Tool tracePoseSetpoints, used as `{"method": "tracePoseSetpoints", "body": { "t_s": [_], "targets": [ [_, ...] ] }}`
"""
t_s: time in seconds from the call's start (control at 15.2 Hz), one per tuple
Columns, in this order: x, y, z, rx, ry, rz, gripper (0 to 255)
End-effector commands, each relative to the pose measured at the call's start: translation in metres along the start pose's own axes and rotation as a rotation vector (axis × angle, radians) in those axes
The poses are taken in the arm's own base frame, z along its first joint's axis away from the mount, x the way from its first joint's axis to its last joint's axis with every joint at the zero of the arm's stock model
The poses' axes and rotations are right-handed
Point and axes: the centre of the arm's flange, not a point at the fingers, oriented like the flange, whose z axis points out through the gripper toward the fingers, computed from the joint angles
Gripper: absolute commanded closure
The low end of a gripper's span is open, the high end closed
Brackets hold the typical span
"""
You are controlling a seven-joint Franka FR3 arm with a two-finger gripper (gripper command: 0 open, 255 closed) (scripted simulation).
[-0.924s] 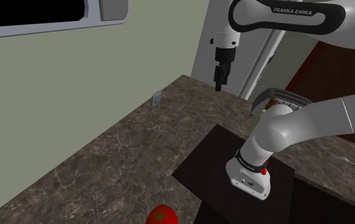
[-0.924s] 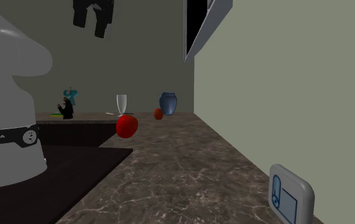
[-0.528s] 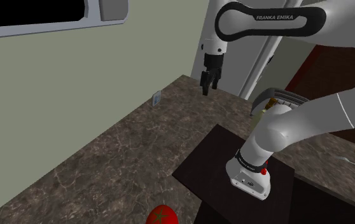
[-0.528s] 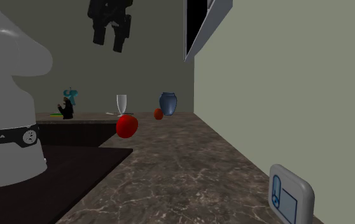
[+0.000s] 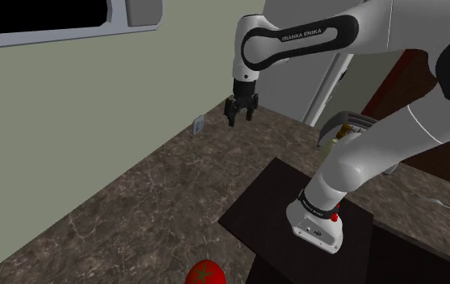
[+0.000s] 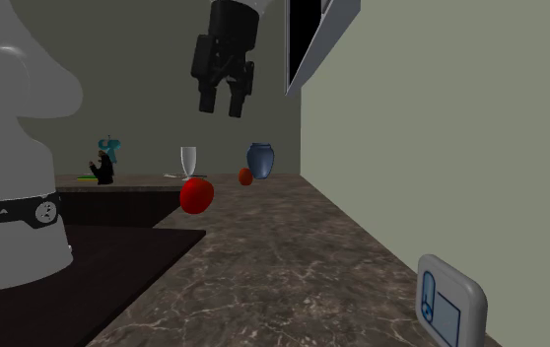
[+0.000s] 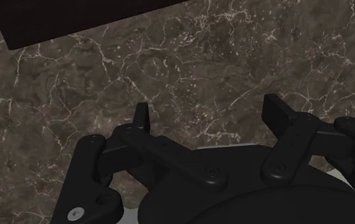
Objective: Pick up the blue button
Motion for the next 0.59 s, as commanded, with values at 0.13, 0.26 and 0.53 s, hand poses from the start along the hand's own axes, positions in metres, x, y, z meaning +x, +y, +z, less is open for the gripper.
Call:
{"method": "tracePoseSetpoints", "body": {
  "t_s": [0.13,0.26,0.53],
  "targets": [
    [0.044,-0.012,0.024,0.008,0.029,0.111,0],
    [0.066,-0.016,0.035,0.012,0.043,0.166,0],
    [0.11,-0.02,0.056,0.018,0.071,0.274,0]
  ]
}}
